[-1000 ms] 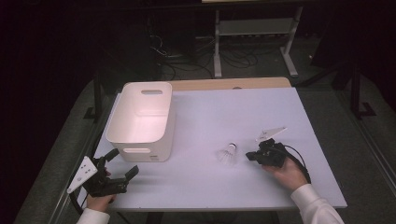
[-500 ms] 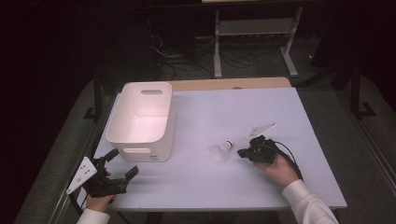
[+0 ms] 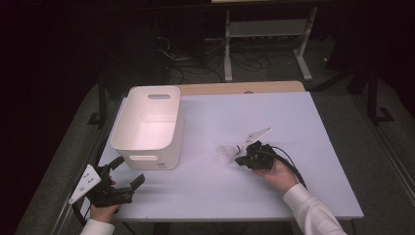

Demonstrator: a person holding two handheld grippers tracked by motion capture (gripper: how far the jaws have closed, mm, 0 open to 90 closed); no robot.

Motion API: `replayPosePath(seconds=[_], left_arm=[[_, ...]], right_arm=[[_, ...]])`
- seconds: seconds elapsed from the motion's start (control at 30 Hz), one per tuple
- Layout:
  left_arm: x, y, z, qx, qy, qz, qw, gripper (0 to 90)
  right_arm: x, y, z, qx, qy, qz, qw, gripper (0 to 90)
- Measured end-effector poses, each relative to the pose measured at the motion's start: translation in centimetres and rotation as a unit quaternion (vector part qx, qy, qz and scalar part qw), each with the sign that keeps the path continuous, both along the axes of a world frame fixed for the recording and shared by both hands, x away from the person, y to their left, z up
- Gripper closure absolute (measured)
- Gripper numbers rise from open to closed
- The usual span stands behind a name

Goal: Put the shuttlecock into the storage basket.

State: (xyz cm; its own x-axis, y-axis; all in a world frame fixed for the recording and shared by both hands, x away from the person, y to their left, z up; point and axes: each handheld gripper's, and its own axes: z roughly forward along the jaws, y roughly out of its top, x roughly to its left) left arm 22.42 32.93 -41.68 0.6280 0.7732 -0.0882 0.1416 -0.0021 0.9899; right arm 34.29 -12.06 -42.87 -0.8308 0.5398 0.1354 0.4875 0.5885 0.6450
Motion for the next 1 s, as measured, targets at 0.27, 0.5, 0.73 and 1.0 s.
replayPosePath(seconds=[0.27,0.5,0.73,1.0], left_arm=[[0.0,0.0,0.0,0.000,0.000,0.001,1.0000,0.0],[0.0,0.0,0.0,-0.002,0.001,0.002,1.0000,0.0],[0.0,0.0,0.0,-0.002,0.001,0.001,1.0000,0.0],[0.1,0.0,0.0,-0.003,0.001,0.000,1.0000,0.0]], right_arm=[[1.1,1.2,0.2,0.007,-0.006,0.010,0.9999,88.3],[2.4,2.8,0.1,0.003,-0.010,0.018,0.9998,88.4],[3.2,3.6,0.0,0.002,-0.014,0.017,0.9997,88.5],[3.8,3.6,-0.2,0.004,-0.017,0.008,0.9998,88.5]])
